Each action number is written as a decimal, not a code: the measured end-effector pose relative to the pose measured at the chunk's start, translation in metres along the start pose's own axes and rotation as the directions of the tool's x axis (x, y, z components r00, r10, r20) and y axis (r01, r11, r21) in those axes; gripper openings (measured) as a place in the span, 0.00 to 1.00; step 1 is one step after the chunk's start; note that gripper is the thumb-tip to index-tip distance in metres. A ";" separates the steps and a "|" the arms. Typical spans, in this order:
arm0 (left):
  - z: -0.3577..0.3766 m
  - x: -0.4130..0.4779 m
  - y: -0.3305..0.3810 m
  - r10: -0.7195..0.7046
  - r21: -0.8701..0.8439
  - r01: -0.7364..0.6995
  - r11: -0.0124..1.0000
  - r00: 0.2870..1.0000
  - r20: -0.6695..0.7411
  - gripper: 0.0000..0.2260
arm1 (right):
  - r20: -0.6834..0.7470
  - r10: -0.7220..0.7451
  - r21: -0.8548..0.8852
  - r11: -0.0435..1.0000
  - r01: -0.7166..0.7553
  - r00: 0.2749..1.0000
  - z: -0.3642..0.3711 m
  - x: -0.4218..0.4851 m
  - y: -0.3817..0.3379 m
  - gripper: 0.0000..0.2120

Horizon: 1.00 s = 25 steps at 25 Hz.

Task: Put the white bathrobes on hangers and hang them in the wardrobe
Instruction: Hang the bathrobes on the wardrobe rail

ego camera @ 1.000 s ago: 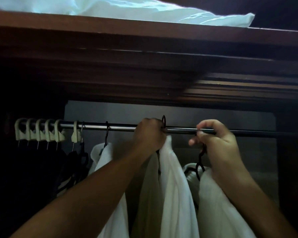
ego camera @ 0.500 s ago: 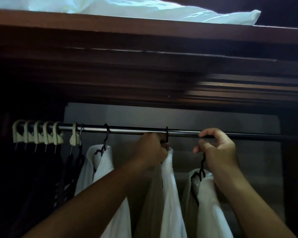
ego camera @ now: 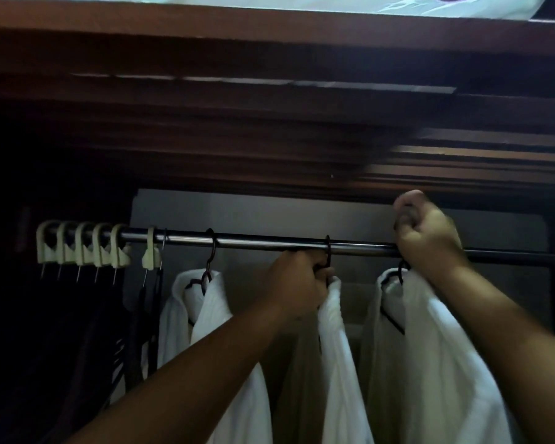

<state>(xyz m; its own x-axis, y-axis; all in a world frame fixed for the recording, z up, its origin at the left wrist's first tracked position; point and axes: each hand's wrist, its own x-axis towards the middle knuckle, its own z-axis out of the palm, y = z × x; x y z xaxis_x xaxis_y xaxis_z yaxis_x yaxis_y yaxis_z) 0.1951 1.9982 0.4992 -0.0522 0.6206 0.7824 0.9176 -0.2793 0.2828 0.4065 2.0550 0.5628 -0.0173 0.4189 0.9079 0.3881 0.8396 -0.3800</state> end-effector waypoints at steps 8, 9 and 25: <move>0.003 -0.004 -0.001 0.049 -0.036 -0.052 0.998 0.996 -0.068 0.04 | 0.111 -0.151 -0.368 0.912 0.182 0.982 0.030 -0.010 0.021 0.15; 0.004 -0.004 -0.002 0.055 -0.038 -0.057 0.998 0.996 -0.072 0.05 | 0.117 -0.179 -0.430 0.877 0.213 0.977 0.031 -0.010 0.021 0.16; -0.011 -0.012 0.013 -0.106 0.053 0.101 0.993 0.989 0.102 0.11 | 0.350 0.212 -0.660 0.747 0.079 0.912 0.011 -0.062 -0.005 0.35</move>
<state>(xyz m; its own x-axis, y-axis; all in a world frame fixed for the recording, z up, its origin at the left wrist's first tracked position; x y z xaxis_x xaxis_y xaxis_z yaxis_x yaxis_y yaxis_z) 0.2036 1.9789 0.5000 -0.1088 0.7185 0.6870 0.9271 -0.1760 0.3310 0.3959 2.0283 0.5061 -0.2559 0.6814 0.6857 0.8965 0.4327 -0.0954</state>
